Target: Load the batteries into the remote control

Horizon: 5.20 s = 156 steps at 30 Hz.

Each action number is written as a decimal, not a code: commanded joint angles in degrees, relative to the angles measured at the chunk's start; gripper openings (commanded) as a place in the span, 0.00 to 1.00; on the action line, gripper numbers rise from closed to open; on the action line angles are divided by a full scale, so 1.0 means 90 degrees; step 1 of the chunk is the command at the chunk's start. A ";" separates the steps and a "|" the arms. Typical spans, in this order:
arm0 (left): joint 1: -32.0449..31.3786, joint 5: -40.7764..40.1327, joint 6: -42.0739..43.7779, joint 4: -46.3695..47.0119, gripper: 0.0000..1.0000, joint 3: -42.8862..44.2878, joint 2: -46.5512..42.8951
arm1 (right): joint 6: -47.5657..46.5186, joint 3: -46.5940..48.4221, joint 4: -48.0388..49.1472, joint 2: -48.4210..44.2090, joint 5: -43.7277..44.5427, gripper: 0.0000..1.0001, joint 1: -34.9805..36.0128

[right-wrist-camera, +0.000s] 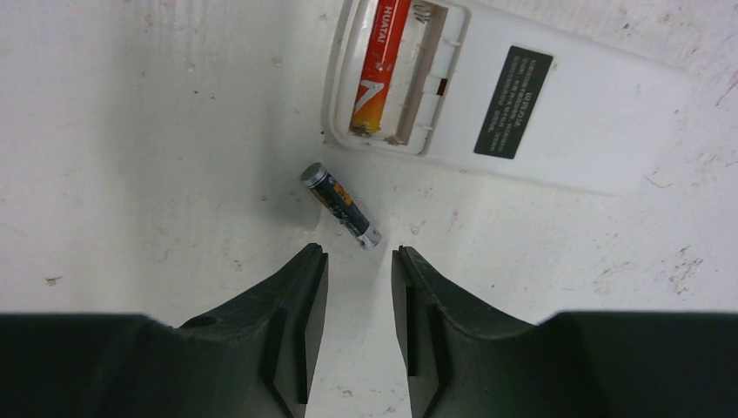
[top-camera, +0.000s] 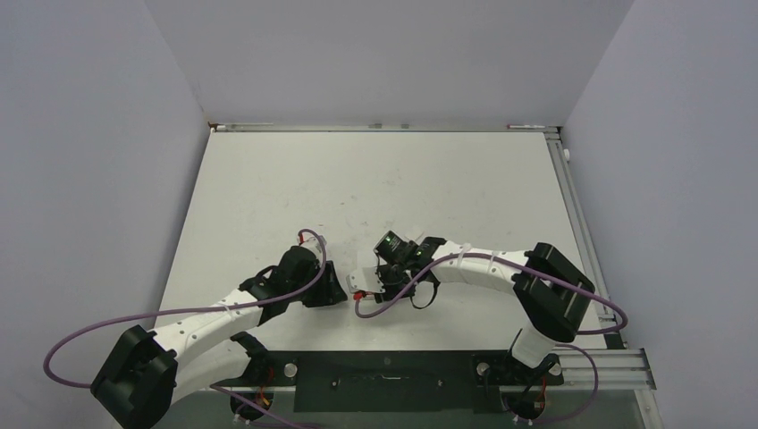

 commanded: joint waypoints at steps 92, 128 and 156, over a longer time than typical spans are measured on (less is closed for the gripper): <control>0.0908 -0.0217 -0.0090 0.0452 0.47 -0.0255 -0.0080 | 0.3081 0.0755 0.0431 0.0228 0.1791 0.09 0.0931; 0.1034 -0.0005 -0.0085 0.0537 0.47 -0.0477 -0.0288 | 0.3312 0.1175 0.0150 0.0733 0.2043 0.14 0.1067; 0.1034 0.0253 -0.0070 0.0703 0.48 -0.0382 -0.0054 | 0.3546 0.0865 0.0572 0.0036 0.2060 0.27 0.1012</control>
